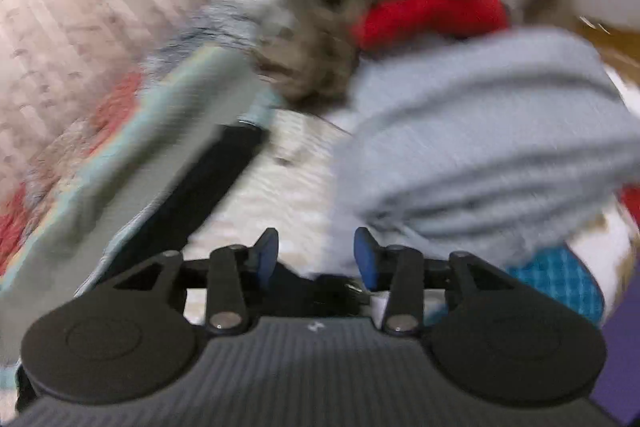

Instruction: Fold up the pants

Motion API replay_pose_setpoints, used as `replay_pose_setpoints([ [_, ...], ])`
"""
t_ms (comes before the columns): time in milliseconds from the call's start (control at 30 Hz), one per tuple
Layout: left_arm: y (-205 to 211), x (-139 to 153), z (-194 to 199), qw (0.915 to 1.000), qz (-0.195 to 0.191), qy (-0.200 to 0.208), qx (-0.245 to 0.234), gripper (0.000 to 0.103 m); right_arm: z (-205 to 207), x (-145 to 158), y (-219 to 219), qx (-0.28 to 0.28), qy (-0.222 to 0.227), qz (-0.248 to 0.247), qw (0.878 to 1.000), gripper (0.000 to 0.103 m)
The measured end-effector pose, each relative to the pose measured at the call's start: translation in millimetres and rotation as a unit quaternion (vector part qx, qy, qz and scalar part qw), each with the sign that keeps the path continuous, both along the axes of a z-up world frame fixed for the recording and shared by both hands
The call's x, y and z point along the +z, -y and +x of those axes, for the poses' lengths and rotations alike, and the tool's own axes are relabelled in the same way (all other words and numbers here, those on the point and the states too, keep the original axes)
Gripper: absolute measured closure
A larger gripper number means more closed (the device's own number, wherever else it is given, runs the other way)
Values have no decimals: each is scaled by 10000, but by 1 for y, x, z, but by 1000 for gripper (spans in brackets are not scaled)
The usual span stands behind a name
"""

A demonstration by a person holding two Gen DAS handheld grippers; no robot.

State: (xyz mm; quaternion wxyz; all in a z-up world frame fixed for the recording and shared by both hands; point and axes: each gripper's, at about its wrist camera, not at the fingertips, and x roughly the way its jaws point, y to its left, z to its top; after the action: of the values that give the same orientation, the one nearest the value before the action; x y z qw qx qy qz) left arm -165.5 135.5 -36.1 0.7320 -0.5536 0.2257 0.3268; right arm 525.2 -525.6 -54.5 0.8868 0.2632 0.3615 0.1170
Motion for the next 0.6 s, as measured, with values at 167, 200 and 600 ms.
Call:
replay_pose_setpoints([
  [167, -2, -5, -2, 9999, -120, -67, -13, 92, -52, -7, 40, 87, 228, 693, 9973, 58],
  [200, -2, -4, -1, 9999, -121, -86, -10, 92, -62, -7, 40, 158, 191, 733, 9970, 58],
  [600, -8, 16, 4, 9998, 19, 203, 0, 93, -17, 5, -43, 453, -415, 213, 9979, 94],
])
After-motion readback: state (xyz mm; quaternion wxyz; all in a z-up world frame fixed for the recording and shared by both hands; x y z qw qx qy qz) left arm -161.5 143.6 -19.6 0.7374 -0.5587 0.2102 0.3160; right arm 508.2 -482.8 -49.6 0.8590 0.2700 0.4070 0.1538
